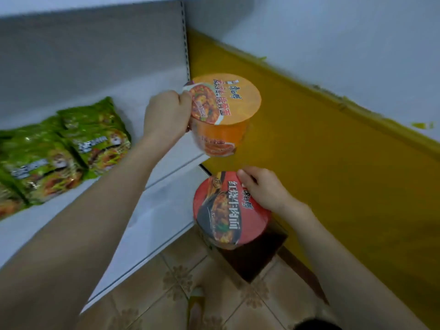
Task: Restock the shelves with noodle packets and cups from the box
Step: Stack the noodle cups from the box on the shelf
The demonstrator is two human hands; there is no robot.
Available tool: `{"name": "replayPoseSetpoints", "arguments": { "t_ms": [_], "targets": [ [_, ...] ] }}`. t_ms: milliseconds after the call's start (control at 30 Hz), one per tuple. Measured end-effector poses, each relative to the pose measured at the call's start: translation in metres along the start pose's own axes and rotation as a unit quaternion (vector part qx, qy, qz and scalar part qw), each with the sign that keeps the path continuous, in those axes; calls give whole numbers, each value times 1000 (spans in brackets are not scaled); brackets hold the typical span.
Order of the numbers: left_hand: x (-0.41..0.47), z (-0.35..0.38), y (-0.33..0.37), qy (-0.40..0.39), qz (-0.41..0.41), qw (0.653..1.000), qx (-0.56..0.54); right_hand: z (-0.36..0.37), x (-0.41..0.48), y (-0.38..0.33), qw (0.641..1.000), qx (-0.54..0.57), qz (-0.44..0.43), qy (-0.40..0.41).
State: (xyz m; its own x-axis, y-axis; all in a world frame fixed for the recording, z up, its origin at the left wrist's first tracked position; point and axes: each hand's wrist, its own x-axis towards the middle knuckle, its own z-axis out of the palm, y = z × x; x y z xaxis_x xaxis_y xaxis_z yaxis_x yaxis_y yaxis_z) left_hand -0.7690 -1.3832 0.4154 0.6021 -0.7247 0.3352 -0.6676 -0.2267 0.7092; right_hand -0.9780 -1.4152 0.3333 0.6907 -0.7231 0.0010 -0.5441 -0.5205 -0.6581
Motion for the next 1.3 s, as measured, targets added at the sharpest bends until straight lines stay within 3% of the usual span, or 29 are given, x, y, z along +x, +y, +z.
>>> {"name": "replayPoseSetpoints", "arguments": {
  "t_ms": [367,600,867,1067,1300],
  "targets": [
    [-51,-256,52,120,-86,988,-41,-46,-27,-223,981,0,-175,-85],
    [-97,-404,43,209,-87,974,-19,-17,-36,-341,966,24,-217,-136],
    [-136,-575,-2,306,-113,945,-1,34,-38,-487,951,32,-275,-134],
    [-112,-639,-36,313,-120,942,5,58,-19,-554,957,78,-249,-126],
    [-51,-641,-64,287,-129,949,-8,37,24,-579,966,68,-236,-86]
  ]
}}
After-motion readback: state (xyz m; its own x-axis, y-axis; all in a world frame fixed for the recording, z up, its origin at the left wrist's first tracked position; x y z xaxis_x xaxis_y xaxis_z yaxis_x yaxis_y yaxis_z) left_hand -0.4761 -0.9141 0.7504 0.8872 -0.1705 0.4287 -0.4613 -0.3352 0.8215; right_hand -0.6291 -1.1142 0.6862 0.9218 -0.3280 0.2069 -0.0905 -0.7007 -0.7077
